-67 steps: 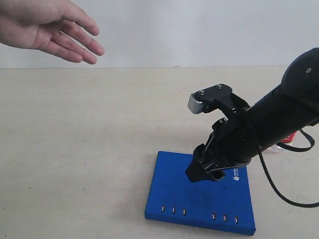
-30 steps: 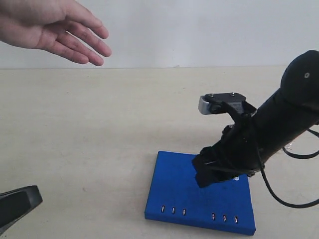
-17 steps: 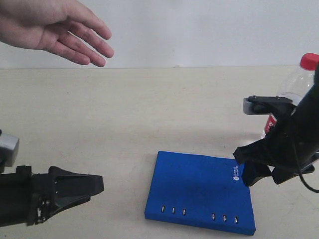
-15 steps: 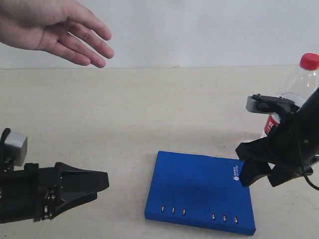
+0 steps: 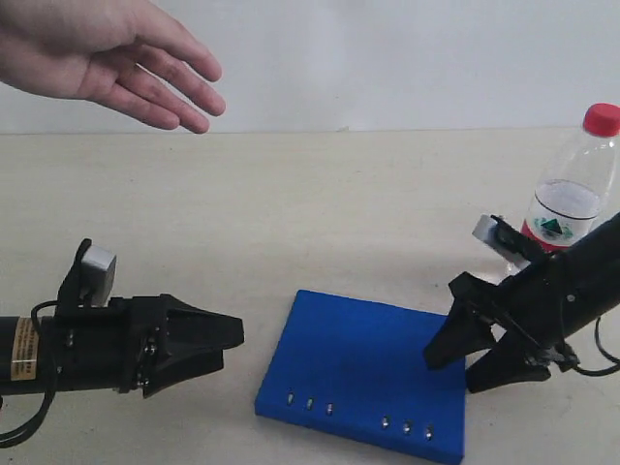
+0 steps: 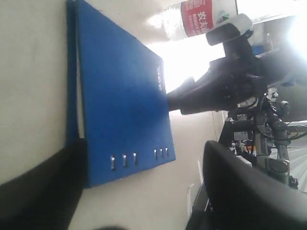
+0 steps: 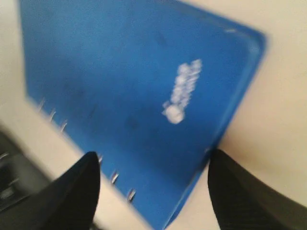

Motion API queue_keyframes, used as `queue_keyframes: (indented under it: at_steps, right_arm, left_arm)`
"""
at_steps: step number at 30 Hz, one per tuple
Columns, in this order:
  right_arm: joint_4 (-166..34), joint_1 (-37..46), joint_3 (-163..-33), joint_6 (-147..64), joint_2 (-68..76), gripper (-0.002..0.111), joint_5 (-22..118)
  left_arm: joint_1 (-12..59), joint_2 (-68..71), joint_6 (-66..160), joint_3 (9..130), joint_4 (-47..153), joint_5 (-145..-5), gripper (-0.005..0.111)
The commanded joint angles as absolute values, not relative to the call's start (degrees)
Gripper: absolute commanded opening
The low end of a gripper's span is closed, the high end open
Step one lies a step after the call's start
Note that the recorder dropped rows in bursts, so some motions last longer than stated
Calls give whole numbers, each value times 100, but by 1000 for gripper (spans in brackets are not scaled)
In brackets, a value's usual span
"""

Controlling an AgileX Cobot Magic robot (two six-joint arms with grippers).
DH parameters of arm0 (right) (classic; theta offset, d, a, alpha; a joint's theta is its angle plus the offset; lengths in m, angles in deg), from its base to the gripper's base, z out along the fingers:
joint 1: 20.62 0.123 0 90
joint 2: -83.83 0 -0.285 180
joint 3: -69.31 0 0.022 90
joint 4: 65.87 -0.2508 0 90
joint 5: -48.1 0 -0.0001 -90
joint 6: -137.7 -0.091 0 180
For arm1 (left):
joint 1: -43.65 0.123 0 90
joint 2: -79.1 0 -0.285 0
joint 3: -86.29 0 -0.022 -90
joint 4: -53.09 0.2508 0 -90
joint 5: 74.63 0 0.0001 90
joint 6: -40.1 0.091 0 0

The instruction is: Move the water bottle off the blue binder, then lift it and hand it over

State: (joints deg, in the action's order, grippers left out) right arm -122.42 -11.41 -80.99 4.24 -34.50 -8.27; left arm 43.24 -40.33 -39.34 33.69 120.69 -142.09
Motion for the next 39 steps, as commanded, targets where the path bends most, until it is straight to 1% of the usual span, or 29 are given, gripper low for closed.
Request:
queue_keyframes:
  at_steps: [1, 3, 5, 9, 10, 11, 13, 15, 18, 22, 24, 28, 35, 37, 39]
  right_arm:
    - [-13407, -1148, -8078, 1221, -3485, 58, -2186]
    - [-13591, -1133, -8092, 1246, -3317, 58, -2186]
    - [-13339, -1133, -8104, 1176, -3090, 58, -2186]
    - [-12050, -1133, -8104, 807, -2663, 58, -2186]
    - [-11789, -1133, -8104, 730, -2592, 58, -2069]
    - [-11475, -1133, -8104, 706, -2515, 58, -1324]
    - [-11541, -1133, -8104, 846, -2505, 58, -887]
    - [-11811, -1053, -8104, 1528, -2519, 58, -697]
    - [-12207, -677, -8104, 2385, -2519, 58, -286]
    - [-12188, 203, -8178, 3392, -2519, 58, 1167]
    - [-12188, 592, -8309, 3662, -2519, 58, 1934]
    - [-12188, 979, -8687, 3762, -2647, 58, 2906]
    - [-12227, 782, -9362, 2301, -3347, 58, 2828]
    - [-12227, 706, -9502, 2255, -3538, 58, 2469]
    - [-12215, 602, -9606, 2255, -3777, 58, 1738]
  left_arm:
    - [4291, -4048, -3991, 3441, 12040, -14207, 64]
    - [4291, -4048, -3978, 3441, 11968, -14207, 64]
    - [4291, -4048, -3865, 3441, 11793, -14207, 64]
    - [4291, -4048, -3877, 3441, 11625, -14207, 64]
    - [4291, -4048, -3964, 3441, 11716, -14207, 62]
    - [4291, -4048, -4080, 3441, 12005, -14207, 59]
    - [4291, -4048, -4175, 3441, 12358, -14207, 54]
    - [4291, -4048, -4254, 3441, 12654, -14207, 52]
    - [4291, -4048, -4254, 3441, 12858, -14217, 52]
    - [4291, -4048, -4301, 3441, 12869, -14207, 55]
    - [4291, -4048, -4431, 3441, 12896, -14207, 57]
    - [4291, -4048, -4532, 3441, 12937, -14153, 58]
    - [4291, -4048, -4617, 3441, 12904, -13923, 58]
    - [4291, -4048, -4617, 3441, 12893, -13923, 58]
    - [4291, -4048, -4617, 3441, 12881, -13923, 58]
